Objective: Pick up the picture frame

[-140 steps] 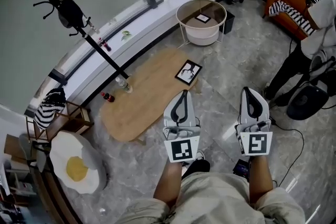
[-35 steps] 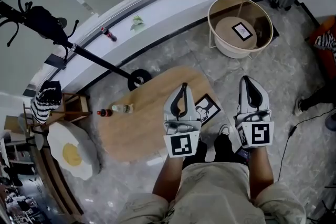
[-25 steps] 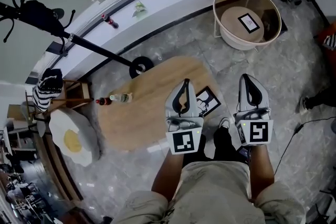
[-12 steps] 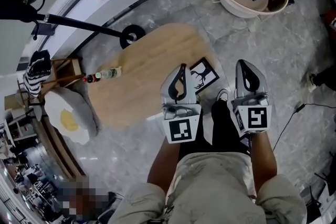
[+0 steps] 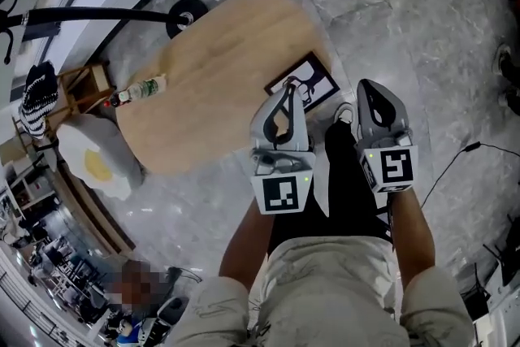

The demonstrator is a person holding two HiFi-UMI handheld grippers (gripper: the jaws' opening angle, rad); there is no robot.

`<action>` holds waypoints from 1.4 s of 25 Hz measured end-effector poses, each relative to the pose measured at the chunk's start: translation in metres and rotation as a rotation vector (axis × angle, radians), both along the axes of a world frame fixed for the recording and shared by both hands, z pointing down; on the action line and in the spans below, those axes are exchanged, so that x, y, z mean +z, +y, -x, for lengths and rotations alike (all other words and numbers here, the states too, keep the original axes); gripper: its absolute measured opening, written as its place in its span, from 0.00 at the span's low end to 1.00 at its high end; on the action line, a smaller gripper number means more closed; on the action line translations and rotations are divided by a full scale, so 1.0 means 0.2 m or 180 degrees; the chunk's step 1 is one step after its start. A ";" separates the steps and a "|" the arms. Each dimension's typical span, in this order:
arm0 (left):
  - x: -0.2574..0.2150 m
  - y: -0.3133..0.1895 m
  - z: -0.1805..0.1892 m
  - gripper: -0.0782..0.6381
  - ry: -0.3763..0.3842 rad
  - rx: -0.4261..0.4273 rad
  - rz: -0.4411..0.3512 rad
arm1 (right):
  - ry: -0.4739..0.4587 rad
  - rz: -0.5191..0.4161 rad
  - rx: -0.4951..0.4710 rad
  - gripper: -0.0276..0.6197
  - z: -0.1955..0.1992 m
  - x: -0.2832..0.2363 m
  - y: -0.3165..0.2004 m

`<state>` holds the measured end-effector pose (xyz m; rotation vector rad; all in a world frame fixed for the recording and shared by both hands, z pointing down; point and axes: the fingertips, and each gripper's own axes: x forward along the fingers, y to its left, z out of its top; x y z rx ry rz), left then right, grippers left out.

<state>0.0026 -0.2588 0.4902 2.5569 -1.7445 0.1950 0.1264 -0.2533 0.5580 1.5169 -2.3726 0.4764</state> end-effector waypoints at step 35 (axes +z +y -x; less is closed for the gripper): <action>0.95 0.10 -0.02 0.12 0.0093 -0.0029 0.0453 | -0.0711 0.1312 -0.0066 0.11 0.04 1.32 0.28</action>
